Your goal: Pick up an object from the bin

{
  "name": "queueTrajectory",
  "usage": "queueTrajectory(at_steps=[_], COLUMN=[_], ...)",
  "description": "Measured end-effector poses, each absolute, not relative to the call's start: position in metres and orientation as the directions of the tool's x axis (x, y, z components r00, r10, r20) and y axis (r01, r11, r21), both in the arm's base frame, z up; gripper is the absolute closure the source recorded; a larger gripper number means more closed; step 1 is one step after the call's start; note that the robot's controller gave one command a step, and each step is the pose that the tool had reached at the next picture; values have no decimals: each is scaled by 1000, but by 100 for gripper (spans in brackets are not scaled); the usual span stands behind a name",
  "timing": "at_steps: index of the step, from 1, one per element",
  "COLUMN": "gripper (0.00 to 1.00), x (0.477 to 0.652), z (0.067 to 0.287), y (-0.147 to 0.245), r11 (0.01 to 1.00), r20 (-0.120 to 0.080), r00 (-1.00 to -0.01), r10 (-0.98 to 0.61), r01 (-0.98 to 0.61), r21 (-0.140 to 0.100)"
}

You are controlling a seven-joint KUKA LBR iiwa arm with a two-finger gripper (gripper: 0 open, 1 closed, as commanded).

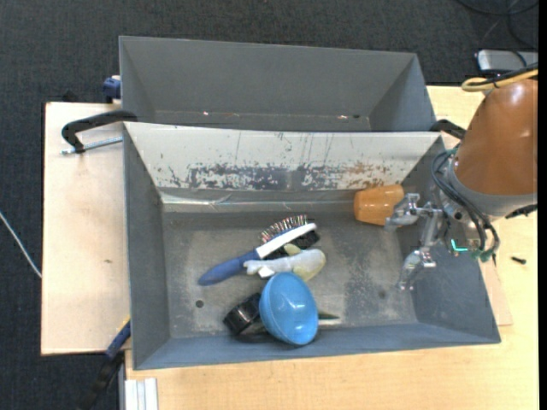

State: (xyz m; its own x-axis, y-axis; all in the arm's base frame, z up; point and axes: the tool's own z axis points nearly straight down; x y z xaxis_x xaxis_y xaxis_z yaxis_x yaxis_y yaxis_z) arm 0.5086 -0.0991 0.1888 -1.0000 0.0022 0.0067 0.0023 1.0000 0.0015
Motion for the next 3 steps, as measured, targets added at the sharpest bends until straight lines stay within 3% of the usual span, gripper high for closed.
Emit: queueTrajectory(at_steps=[1,2,3], gripper=[0,0,100], x=[530,523,523], z=[123,71,74], y=[-18,31,31], r11=[949,960,960], r20=[6,-7,-4], r00=[-949,-960,-960], r10=[317,281,280], r01=[317,281,280], r21=[4,0,3])
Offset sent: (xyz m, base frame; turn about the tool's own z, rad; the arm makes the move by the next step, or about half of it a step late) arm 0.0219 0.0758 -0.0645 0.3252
